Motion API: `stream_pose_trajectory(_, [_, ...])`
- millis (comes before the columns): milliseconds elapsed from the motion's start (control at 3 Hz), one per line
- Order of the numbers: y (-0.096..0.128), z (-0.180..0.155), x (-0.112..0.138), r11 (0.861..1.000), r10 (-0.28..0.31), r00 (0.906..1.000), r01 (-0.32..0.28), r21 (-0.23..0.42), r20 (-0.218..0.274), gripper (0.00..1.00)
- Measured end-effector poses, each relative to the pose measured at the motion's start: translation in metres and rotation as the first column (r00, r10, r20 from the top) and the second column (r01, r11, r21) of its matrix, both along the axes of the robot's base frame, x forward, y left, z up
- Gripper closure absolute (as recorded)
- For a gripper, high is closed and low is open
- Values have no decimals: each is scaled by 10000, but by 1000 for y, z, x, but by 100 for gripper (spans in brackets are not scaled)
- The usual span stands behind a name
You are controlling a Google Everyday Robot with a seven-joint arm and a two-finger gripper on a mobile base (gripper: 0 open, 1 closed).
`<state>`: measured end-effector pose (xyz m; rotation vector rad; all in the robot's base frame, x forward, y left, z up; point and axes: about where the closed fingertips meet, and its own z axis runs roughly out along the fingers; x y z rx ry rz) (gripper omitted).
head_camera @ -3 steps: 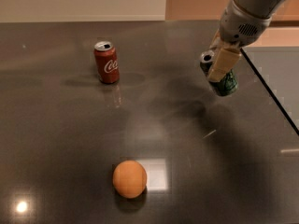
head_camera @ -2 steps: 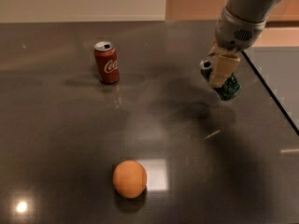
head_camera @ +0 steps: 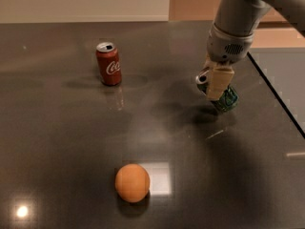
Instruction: Knock green can over
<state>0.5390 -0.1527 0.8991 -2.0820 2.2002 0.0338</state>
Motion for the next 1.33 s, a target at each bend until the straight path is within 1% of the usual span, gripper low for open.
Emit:
stream_pose_trajectory(333, [10, -12, -3, 9986, 503, 9982, -508, -154, -324, 35])
stream_pose_trajectory(667, [17, -21, -1, 9960, 885, 9946, -890, -71, -536, 13])
stream_pose_trajectory(1000, [22, -31, -1, 9923, 1212, 9901, -1191, 336, -700, 0])
stream_pose_trajectory(1333, [22, -31, -1, 9923, 1212, 9902, -1191, 336, -699, 0])
